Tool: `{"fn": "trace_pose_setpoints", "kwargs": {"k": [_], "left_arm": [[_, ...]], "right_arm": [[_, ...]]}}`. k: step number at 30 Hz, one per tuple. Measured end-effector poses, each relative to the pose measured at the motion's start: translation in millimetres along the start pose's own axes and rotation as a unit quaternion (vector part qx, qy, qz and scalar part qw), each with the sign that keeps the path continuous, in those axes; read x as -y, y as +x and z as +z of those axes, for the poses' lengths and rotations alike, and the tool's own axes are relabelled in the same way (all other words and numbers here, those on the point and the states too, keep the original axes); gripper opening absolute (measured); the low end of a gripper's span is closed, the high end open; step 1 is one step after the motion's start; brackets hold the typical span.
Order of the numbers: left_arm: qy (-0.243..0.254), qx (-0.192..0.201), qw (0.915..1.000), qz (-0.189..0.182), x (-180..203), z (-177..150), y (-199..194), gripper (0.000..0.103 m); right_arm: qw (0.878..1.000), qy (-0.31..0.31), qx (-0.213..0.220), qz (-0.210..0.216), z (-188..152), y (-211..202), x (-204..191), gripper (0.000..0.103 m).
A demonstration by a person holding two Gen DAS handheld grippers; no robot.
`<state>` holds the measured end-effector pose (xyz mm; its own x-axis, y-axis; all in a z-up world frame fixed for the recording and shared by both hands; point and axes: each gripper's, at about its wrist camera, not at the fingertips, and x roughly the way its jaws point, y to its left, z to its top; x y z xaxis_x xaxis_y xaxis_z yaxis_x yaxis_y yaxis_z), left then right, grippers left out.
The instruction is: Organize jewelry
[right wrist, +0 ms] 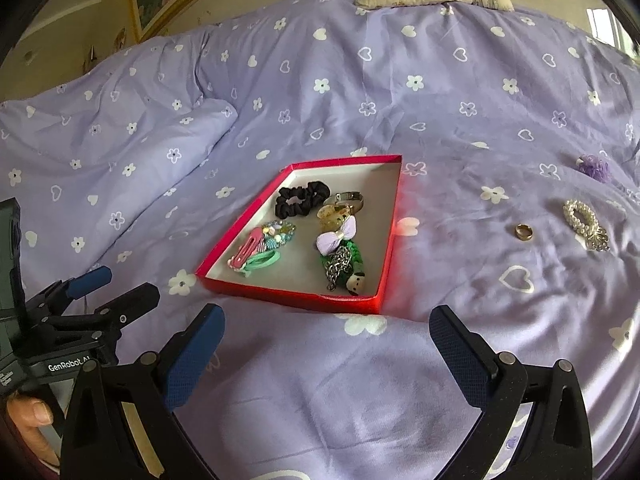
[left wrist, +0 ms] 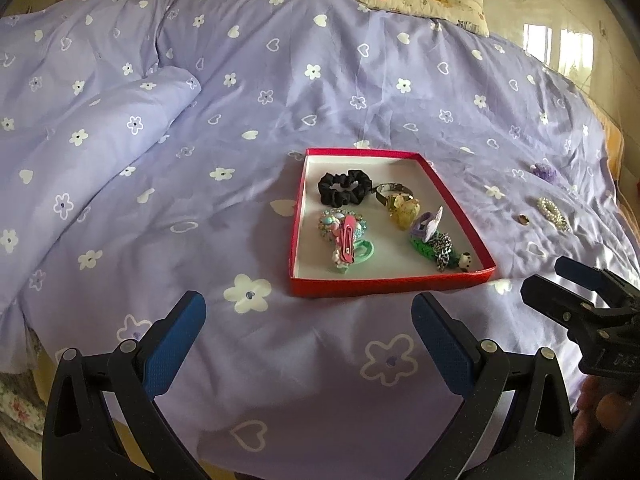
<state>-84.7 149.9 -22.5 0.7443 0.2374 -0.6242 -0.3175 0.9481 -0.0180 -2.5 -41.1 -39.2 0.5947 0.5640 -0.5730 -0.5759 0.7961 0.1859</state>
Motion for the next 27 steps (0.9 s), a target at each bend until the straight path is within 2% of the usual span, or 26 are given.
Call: {"fn": "trace_pose_setpoints", "kwargs": {"k": [9, 16, 27], "left_arm": [[0.006, 0.004, 1.0000, -0.003, 3.8, 0.8, -4.8, 0.103], [0.001, 0.010, 1.0000, 0.000, 3.3, 0.7, -7.9, 0.103], [0.002, 0.007, 1.0000, 0.000, 3.2, 0.8, -8.2, 0.103]], "right_arm": [[1.000, 0.004, -0.002, 0.001, -0.1, 0.4, 2.6, 0.103], [1.000, 0.004, 0.015, 0.003, -0.1, -4.8, 0.3, 0.103], [1.000, 0.007, 0.010, 0.005, -0.6, -4.3, 0.3, 0.103]]}}
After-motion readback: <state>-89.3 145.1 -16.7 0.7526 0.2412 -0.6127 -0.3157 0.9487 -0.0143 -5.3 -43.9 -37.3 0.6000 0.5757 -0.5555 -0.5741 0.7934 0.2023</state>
